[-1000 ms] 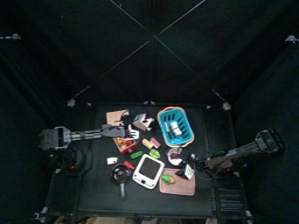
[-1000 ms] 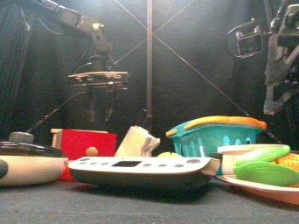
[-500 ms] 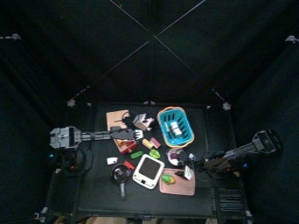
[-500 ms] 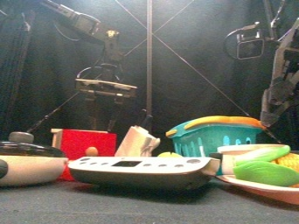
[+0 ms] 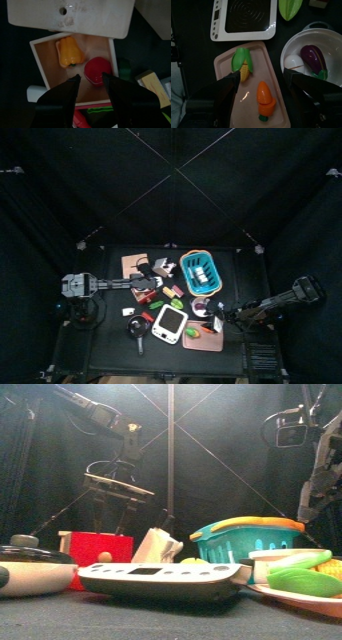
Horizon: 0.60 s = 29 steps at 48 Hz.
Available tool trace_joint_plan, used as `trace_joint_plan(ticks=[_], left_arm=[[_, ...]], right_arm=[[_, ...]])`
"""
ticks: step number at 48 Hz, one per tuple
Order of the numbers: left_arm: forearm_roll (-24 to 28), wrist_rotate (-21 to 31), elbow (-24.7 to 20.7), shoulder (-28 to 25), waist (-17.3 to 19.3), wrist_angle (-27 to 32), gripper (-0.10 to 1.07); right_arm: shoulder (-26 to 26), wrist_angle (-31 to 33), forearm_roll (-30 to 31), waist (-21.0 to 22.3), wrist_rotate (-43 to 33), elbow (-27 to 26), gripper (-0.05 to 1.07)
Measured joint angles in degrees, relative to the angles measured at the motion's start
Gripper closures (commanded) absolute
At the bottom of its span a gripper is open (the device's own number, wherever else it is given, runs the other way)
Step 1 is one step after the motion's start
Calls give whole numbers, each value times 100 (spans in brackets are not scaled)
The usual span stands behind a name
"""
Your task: Grab squash
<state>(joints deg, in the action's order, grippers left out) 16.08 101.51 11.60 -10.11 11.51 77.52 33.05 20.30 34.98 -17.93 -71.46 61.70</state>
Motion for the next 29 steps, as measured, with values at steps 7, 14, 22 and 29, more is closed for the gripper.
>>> trace_joint_plan(ticks=[7, 14, 22, 29], left_arm=[[-35, 123, 0, -18, 0, 360, 17], [-123, 211, 53, -18, 9, 659, 17], [-167, 220, 132, -18, 18, 606, 13], [-26, 211, 176, -18, 18, 439, 8]], right_arm=[[9, -9, -53, 0, 0, 62, 4], [9, 0, -35, 35, 0, 88, 4], [9, -9, -26, 114, 9, 88, 4], [9, -18, 0, 149, 0, 88, 4]])
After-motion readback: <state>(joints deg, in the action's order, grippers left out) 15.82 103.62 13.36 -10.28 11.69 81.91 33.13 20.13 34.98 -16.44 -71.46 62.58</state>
